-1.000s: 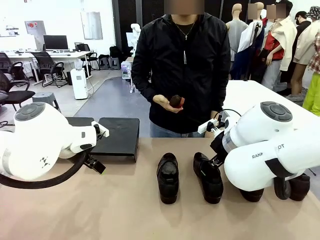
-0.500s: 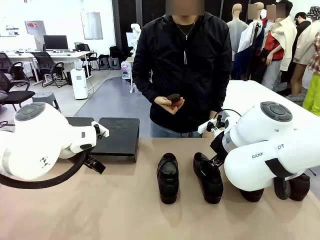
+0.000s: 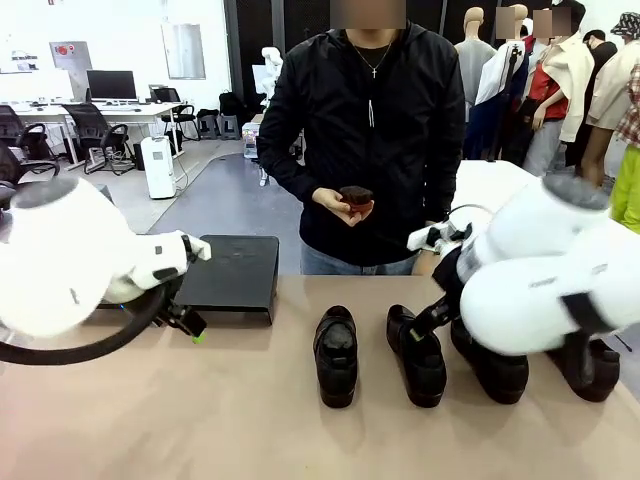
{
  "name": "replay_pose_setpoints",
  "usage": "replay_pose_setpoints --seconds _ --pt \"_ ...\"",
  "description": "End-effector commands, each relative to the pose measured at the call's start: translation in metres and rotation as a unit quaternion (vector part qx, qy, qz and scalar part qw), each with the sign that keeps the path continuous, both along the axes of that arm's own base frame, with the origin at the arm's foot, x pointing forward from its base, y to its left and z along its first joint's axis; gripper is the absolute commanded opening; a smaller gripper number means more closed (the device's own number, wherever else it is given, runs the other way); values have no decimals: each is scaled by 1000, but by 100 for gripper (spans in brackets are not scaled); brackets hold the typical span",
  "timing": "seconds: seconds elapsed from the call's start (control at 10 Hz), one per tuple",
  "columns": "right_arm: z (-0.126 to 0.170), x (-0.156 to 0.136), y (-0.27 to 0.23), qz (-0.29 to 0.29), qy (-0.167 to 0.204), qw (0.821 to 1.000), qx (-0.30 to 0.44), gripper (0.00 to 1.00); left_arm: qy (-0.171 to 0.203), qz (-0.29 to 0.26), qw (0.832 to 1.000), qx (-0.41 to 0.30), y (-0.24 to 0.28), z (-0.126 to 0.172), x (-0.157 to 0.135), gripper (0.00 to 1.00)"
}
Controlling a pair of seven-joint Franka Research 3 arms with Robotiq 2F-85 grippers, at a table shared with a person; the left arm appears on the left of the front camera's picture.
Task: Organize the shoes by placing them on the stand.
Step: Pick up one Shoe and place it in the middle of the table.
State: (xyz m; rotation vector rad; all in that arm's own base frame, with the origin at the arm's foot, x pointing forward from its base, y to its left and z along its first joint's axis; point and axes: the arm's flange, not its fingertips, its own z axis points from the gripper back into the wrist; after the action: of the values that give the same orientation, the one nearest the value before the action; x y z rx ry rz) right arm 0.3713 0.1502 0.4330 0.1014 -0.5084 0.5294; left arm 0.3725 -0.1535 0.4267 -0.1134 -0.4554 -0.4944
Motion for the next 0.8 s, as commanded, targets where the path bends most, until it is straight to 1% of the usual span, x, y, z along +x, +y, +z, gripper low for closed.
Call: replay_pose_setpoints --seconds 0.0,0.1,0.2,0.3,0.4,0.5,0.6,0.7 --pt "71 -75 -43 -28 -5 999 40 100 40 -20 995 -87 28 67 -69 100" --pt "90 -101 -69 -24 -5 998 60 100 53 -69 988 -129 46 82 -93 100" --pt "101 -131 -97 -10 1 996 94 100 53 -106 982 -144 70 91 -121 100" --pt "105 -156 -123 -21 -1 992 121 100 82 -187 968 -148 91 94 -150 100" --pt "102 -175 -145 -59 -17 990 129 100 57 -155 977 -137 105 92 -172 100" --pt "96 -185 -152 -80 -23 986 143 100 45 -144 983 -108 117 91 -183 100" --pt "90 -181 -154 -82 -33 985 148 100 31 -130 987 -94 118 87 -181 100" --pt "166 -155 -143 -54 -15 990 133 100 62 -163 975 -139 98 145 -155 100"
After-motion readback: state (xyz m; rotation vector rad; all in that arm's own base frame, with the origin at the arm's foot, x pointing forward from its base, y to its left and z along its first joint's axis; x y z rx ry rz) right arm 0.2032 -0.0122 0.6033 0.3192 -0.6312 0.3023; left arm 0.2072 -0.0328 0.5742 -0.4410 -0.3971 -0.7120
